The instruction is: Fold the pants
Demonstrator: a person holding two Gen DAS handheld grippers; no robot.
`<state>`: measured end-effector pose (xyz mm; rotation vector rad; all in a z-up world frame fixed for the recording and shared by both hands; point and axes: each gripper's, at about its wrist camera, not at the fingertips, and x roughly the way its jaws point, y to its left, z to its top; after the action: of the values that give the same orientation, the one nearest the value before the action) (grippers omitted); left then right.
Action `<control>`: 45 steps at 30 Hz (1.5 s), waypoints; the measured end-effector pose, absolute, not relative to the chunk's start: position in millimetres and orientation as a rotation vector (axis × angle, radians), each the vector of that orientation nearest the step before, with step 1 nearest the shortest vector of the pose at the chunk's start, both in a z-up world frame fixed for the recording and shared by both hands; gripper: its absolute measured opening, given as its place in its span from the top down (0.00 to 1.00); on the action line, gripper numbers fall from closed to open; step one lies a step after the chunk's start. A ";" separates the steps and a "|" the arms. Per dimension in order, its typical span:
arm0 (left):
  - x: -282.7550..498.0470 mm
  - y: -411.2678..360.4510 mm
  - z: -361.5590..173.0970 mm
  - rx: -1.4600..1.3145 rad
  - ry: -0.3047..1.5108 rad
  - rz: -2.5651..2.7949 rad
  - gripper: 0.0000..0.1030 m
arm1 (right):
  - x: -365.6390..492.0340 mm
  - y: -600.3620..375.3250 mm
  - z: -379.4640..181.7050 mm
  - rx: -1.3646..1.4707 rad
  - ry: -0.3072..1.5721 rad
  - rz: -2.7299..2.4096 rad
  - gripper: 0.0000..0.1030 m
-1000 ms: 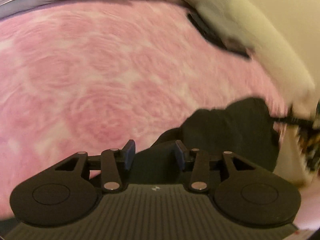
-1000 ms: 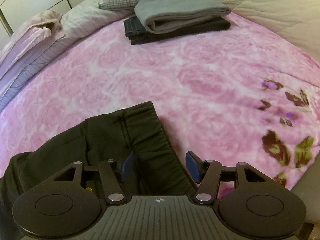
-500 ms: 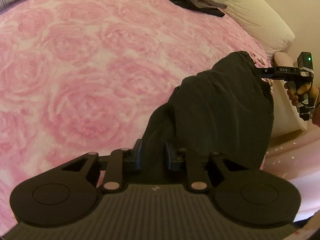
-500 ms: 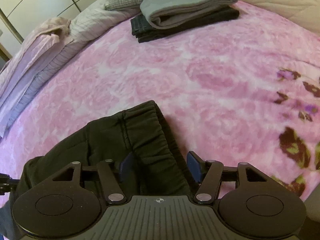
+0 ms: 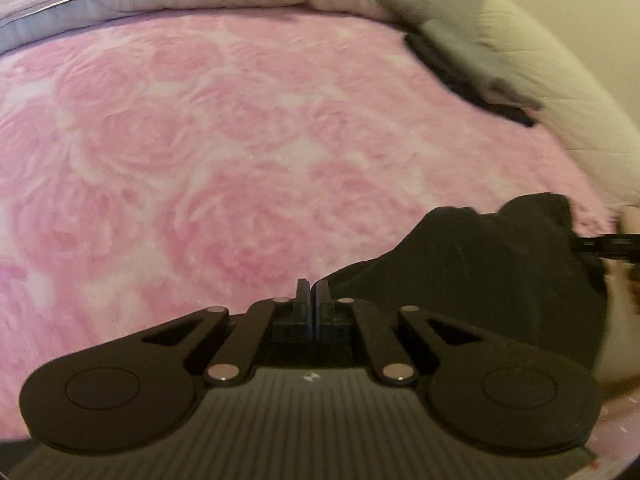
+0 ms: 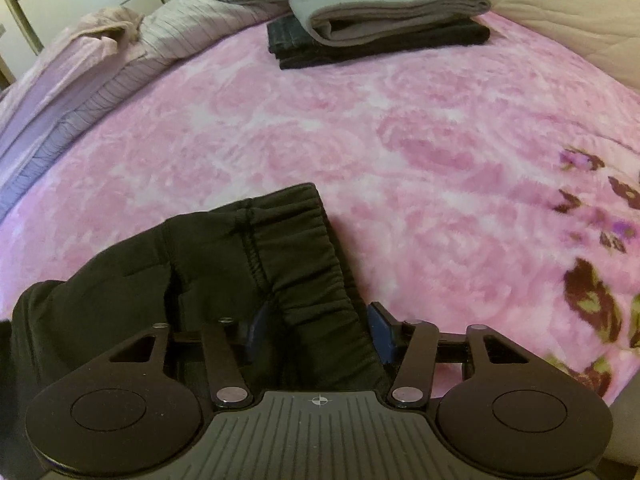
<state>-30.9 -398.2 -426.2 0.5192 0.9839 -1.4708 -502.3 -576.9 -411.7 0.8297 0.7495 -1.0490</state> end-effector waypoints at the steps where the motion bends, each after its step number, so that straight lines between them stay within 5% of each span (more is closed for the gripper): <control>1: -34.5 -401.2 -425.9 0.525 0.977 -1.456 0.98 | -502.4 -577.4 -410.2 0.836 0.751 -1.054 0.51; 8: -15.4 -393.8 -383.7 0.230 0.951 -1.423 0.94 | -506.9 -572.9 -370.6 0.772 0.626 -1.120 0.50; 12: -64.8 -406.8 -398.0 0.396 0.896 -1.576 0.93 | -486.0 -574.2 -383.5 0.674 0.644 -1.090 0.50; 15: -95.2 -429.2 -440.8 0.587 0.866 -1.523 0.84 | -467.4 -585.8 -421.3 0.608 0.781 -1.079 0.49; 19: -96.9 -432.3 -424.4 0.537 0.808 -1.445 0.89 | -472.7 -590.6 -402.8 0.653 0.765 -1.103 0.46; 22: -98.9 -417.8 -398.1 0.477 0.721 -1.456 0.89 | -467.1 -566.4 -372.7 0.429 0.720 -1.146 0.50; 24: -108.3 -417.3 -392.1 0.470 0.689 -1.501 0.89 | -459.7 -562.2 -371.4 0.355 0.684 -1.097 0.66; 26: -129.4 -427.6 -406.3 0.563 0.684 -1.551 0.87 | -448.0 -573.4 -391.9 0.399 0.742 -1.040 0.73; 29: -143.8 -433.2 -434.8 0.703 0.662 -1.527 0.86 | -445.1 -580.1 -419.5 0.402 0.808 -0.996 0.73; 36: -134.4 -364.1 -390.8 0.546 0.680 -1.537 0.87 | -480.4 -492.2 -361.6 0.414 0.652 -1.045 0.72; 40: -140.8 -320.5 -421.6 0.617 0.726 -1.573 0.86 | -472.4 -442.2 -407.1 0.470 0.786 -0.962 0.72; 45: -136.5 -291.9 -443.5 0.566 0.633 -1.616 0.85 | -484.5 -414.3 -408.1 0.488 0.627 -1.085 0.73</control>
<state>-136.5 -291.9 -443.5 0.5662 0.6333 -1.6160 -484.5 -414.3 -408.1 0.4882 0.6274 -1.0846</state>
